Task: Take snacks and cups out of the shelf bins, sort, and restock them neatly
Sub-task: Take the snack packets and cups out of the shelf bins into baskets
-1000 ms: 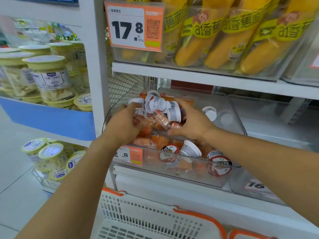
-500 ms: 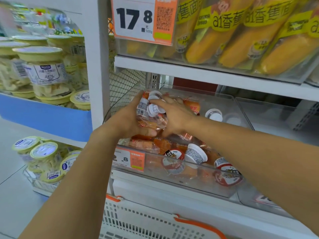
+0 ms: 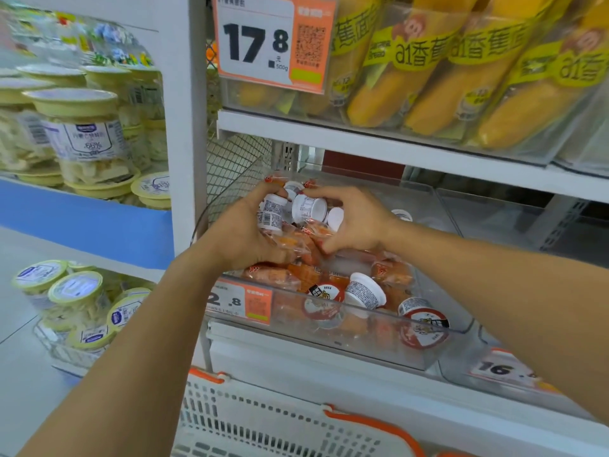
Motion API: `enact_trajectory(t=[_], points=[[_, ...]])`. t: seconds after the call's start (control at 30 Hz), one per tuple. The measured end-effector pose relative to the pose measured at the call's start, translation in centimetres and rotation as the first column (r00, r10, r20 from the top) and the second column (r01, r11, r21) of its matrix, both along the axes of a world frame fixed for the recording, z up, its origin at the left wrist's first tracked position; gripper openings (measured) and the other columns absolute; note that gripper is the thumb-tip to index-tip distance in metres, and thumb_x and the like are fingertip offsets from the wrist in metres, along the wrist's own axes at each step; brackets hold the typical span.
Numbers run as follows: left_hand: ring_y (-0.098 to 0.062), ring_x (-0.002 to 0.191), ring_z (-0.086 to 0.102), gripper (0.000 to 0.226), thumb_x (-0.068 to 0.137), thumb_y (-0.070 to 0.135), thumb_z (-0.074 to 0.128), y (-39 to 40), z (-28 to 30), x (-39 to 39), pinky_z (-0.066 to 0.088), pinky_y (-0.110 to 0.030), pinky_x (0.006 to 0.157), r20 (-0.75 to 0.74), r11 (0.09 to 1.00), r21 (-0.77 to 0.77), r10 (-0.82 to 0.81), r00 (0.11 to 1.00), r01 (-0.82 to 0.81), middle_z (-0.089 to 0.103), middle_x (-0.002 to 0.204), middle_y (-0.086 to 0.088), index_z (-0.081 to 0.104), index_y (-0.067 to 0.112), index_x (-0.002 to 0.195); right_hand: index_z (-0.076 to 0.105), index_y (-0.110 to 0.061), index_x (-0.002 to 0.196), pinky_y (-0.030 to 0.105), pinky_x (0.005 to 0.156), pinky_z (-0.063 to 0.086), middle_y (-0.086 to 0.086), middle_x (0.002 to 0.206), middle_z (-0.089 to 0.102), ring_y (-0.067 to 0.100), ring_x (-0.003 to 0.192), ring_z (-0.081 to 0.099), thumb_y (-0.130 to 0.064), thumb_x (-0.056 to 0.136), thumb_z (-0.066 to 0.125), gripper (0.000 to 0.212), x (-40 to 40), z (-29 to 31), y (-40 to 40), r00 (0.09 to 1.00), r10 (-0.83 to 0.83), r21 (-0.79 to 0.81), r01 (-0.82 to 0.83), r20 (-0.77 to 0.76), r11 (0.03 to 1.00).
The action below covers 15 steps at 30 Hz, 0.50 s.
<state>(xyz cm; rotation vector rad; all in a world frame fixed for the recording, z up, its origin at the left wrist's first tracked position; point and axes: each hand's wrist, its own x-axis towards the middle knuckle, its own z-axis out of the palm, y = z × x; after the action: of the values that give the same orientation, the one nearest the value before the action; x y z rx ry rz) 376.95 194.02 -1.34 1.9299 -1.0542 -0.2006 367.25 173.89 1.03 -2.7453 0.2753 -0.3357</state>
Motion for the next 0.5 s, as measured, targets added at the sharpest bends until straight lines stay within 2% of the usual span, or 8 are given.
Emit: enact_trajectory(t=[0.07, 0.17, 0.23, 0.3, 0.4, 0.5], points=[[-0.022, 0.082, 0.071, 0.086, 0.057, 0.015, 0.096, 0.2, 0.3, -0.4, 0.059, -0.036, 0.074, 0.009, 1.0, 0.002, -0.003, 1.0, 0.003, 0.073, 0.092, -0.001, 0.045, 0.041, 0.121, 0.055, -0.041, 0.14, 0.037, 0.109, 0.045, -0.015, 0.138, 0.06, 0.009, 0.127, 0.055, -0.043, 0.04, 0.082, 0.104, -0.9, 0.1, 0.1, 0.999, 0.004, 0.042, -0.005, 0.043, 0.999], [-0.018, 0.075, 0.07, 0.086, 0.057, 0.012, 0.095, 0.5, 0.8, -1.2, 0.058, -0.03, 0.066, 0.018, 1.0, -0.022, -0.012, 1.0, 0.012, 0.072, 0.089, 0.003, 0.046, 0.041, 0.121, 0.055, -0.043, 0.14, 0.03, 0.1, 0.051, -0.018, 0.132, 0.063, 0.002, 0.117, 0.059, -0.03, 0.047, 0.087, 0.099, -2.4, 0.5, 0.1, 0.995, -0.012, 0.137, -0.002, 0.101, 0.991], [-0.008, 0.068, 0.067, 0.085, 0.058, 0.011, 0.094, 0.7, 1.2, -1.8, 0.055, -0.022, 0.06, 0.002, 0.997, -0.067, -0.024, 1.0, 0.024, 0.071, 0.088, 0.006, 0.047, 0.037, 0.124, 0.057, -0.042, 0.138, 0.034, 0.096, 0.055, -0.02, 0.125, 0.066, 0.003, 0.112, 0.063, -0.026, 0.047, 0.088, 0.097, -3.4, 1.0, 0.1, 0.989, -0.022, 0.201, -0.008, 0.145, 0.98], [-0.004, 0.067, 0.067, 0.083, 0.059, 0.009, 0.094, 0.9, 1.7, -2.4, 0.055, -0.022, 0.062, -0.029, 0.991, -0.126, -0.051, 0.998, 0.047, 0.071, 0.09, 0.005, 0.049, 0.034, 0.124, 0.059, -0.038, 0.137, 0.035, 0.096, 0.056, -0.019, 0.123, 0.067, 0.006, 0.113, 0.065, -0.017, 0.052, 0.09, 0.094, -4.5, 1.4, 0.2, 0.981, -0.018, 0.251, -0.031, 0.191, 0.968], [-0.008, 0.071, 0.069, 0.083, 0.06, 0.002, 0.092, 1.0, 2.5, -3.7, 0.058, -0.028, 0.063, -0.053, 0.979, -0.181, -0.101, 0.993, 0.09, 0.073, 0.093, 0.004, 0.051, 0.03, 0.126, 0.06, -0.032, 0.137, 0.018, 0.09, 0.053, -0.018, 0.12, 0.068, 0.0, 0.112, 0.064, -0.007, 0.058, 0.091, 0.088, -6.4, 1.9, 0.5, 0.962, -0.027, 0.303, -0.058, 0.271, 0.951], [-0.004, 0.072, 0.07, 0.079, 0.063, -0.01, 0.087, 1.1, 3.0, -5.1, 0.054, -0.017, 0.06, -0.096, 0.968, -0.218, -0.148, 0.984, 0.124, 0.074, 0.088, 0.012, 0.051, 0.021, 0.127, 0.057, -0.026, 0.14, 0.004, 0.088, 0.042, -0.017, 0.124, 0.065, -0.014, 0.108, 0.059, -0.002, 0.061, 0.091, 0.089, -8.6, 2.1, 1.1, 0.942, -0.023, 0.352, -0.103, 0.336, 0.93]])
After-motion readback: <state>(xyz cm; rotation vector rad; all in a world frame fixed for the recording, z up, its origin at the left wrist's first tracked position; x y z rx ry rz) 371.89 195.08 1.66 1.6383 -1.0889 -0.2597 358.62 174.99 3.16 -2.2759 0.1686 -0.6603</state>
